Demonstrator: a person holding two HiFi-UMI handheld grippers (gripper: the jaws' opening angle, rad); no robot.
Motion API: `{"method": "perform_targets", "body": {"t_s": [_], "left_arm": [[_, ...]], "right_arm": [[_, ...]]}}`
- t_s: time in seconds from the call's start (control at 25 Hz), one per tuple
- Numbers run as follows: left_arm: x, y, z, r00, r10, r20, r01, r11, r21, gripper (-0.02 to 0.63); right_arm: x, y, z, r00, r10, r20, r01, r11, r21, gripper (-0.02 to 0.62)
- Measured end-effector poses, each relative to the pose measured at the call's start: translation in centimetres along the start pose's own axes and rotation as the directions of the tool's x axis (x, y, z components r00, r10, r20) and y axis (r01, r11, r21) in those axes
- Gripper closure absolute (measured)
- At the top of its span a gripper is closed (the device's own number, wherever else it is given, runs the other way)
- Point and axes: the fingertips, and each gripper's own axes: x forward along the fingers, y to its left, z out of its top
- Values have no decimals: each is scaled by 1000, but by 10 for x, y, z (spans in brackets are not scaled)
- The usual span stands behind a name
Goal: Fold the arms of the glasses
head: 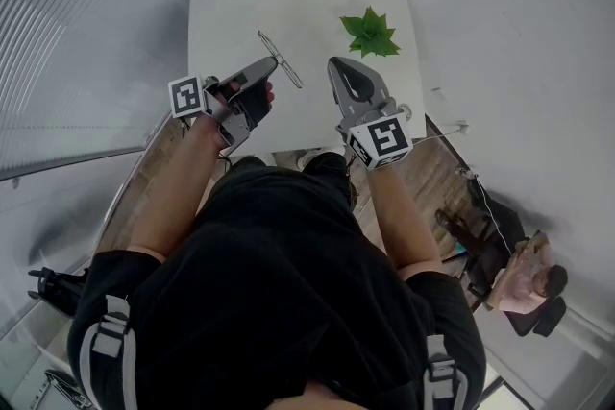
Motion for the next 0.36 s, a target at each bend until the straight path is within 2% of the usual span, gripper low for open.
{"method": "perform_targets", "body": {"t_s": [0.36], "left_arm": [[0, -1, 0, 1000, -4, -4, 4, 1000, 5, 595]], "right_arm": [[1, 6, -1, 1000, 15, -6, -15, 1000, 3, 583]]}}
